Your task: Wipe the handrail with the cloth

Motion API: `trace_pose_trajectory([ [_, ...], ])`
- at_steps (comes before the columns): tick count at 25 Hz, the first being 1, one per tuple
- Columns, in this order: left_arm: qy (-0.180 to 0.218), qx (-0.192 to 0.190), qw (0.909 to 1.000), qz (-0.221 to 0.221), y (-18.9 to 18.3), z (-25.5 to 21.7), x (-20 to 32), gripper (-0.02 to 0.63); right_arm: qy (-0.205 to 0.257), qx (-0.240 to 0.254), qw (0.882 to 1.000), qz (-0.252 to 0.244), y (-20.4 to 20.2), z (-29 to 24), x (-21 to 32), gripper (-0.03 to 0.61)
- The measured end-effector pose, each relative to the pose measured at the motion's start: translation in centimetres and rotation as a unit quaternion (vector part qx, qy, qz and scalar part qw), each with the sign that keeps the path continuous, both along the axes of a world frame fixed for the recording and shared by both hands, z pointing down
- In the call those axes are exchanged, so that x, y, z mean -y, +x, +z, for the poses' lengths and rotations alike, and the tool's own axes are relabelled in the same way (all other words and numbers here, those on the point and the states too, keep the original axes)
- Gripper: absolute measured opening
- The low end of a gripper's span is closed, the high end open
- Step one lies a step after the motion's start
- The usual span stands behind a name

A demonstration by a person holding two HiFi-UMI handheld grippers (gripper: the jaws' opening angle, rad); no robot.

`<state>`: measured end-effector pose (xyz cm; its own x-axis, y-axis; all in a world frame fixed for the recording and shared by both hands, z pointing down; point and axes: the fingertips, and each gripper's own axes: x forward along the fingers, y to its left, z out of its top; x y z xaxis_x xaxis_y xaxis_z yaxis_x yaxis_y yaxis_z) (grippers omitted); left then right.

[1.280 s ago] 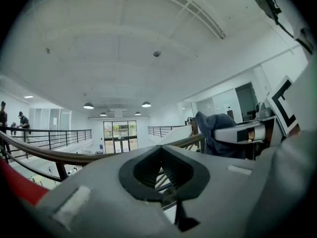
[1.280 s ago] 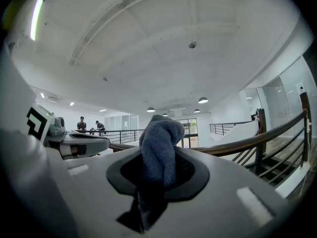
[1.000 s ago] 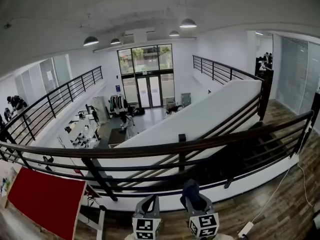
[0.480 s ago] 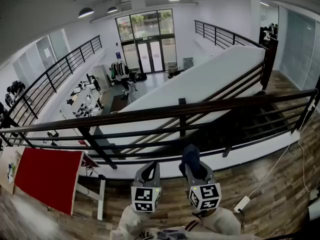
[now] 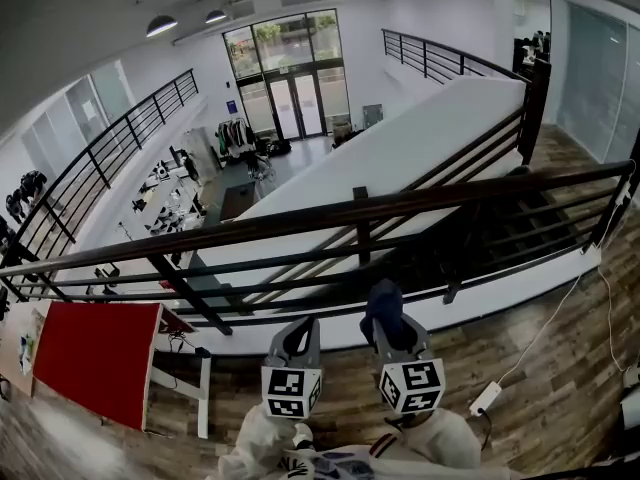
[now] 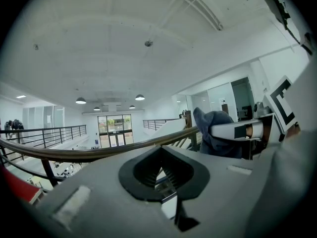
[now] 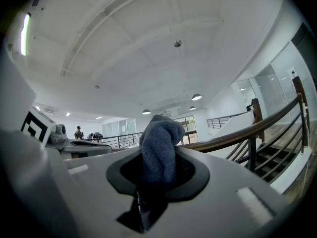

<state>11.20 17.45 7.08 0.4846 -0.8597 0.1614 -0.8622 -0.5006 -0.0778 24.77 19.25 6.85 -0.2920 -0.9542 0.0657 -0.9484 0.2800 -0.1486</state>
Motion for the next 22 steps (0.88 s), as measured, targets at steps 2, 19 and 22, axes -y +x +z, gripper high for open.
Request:
trace_pose_trajectory([
  [2,-0.003,0.000,1.0000,0.009,0.8,0.6,0.5,0.002,-0.004,-0.001,1.000,0.008,0.7,0.5,0.5,0.092],
  [19,-0.004,-0.007,0.9997,0.023,-12.2,2.6,15.3,0.002,-0.030,-0.042,0.998,0.031,-11.7,2.4,14.9,0.092],
  [22,-0.005,-0.003,0.9999,0.013,-17.4,2.9,18.7,0.002,-0.038,-0.047,0.998,0.017,-17.2,2.9,18.5,0.092],
])
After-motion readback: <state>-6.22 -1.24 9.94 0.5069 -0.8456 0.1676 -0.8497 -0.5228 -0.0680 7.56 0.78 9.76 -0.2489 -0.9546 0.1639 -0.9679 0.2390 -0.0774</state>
